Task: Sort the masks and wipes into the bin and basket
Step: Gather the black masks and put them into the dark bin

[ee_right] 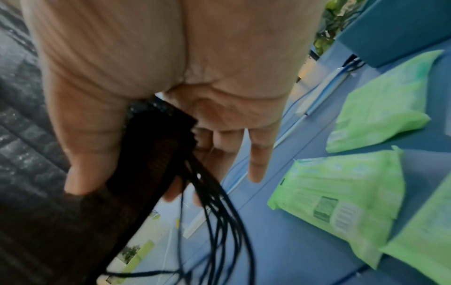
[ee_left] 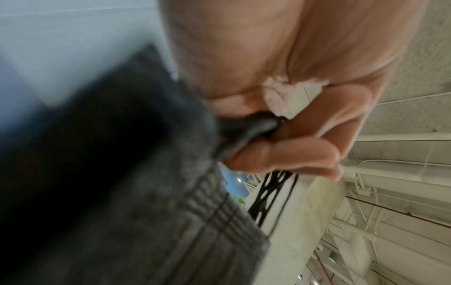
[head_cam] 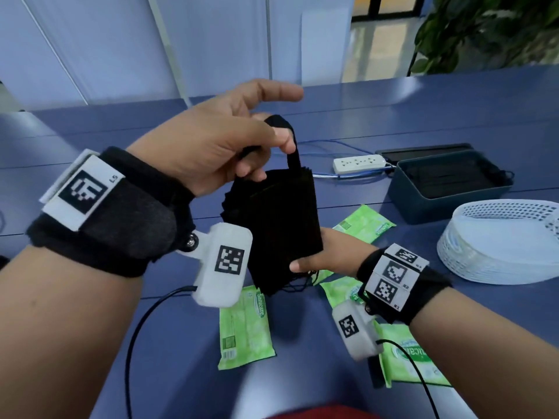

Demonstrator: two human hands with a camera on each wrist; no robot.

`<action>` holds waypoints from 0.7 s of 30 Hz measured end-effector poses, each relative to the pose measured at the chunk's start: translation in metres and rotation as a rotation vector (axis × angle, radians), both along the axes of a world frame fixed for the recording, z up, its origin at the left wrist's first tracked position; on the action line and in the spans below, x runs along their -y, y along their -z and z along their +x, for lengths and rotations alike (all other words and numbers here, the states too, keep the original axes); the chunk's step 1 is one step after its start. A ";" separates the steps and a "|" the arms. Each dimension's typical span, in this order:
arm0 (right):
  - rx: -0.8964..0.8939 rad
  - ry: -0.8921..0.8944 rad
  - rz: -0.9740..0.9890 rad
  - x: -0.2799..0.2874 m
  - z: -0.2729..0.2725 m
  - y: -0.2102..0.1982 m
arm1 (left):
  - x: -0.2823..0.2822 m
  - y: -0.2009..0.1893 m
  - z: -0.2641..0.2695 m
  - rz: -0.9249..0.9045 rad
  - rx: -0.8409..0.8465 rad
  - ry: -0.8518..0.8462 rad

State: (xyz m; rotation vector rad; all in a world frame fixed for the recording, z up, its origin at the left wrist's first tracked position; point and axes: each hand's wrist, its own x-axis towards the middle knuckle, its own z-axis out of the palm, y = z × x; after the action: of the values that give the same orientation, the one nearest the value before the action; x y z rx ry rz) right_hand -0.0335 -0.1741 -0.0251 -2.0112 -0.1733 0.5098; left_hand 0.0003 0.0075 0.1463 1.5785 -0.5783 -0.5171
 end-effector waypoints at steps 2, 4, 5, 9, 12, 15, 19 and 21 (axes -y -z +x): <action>-0.031 0.021 -0.015 0.002 0.001 0.008 | -0.004 -0.003 0.002 -0.028 0.003 -0.042; -0.037 0.054 -0.019 0.004 0.002 0.014 | -0.008 -0.006 0.002 -0.034 0.009 -0.089; -0.037 0.068 -0.007 0.004 0.002 0.015 | -0.010 -0.006 0.002 -0.032 0.022 -0.116; -0.074 0.142 0.251 0.008 -0.003 0.018 | -0.022 -0.002 0.009 -0.051 0.023 -0.281; -0.093 0.303 0.412 0.021 -0.011 0.018 | -0.034 0.007 0.020 -0.087 -0.054 -0.448; -0.127 0.432 0.572 0.038 -0.020 0.021 | -0.045 0.024 0.029 -0.163 -0.164 -0.565; -0.130 0.622 0.793 0.065 -0.031 0.019 | -0.054 0.052 0.036 -0.300 -0.323 -0.623; -0.101 0.730 0.923 0.082 -0.036 0.013 | -0.050 0.069 0.038 -0.290 -0.395 -0.622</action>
State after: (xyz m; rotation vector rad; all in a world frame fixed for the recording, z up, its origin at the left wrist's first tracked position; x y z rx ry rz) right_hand -0.0698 -0.2557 -0.0378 -1.0231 0.3347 0.0211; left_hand 0.0380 0.0571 0.0776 1.2444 0.1420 -0.2421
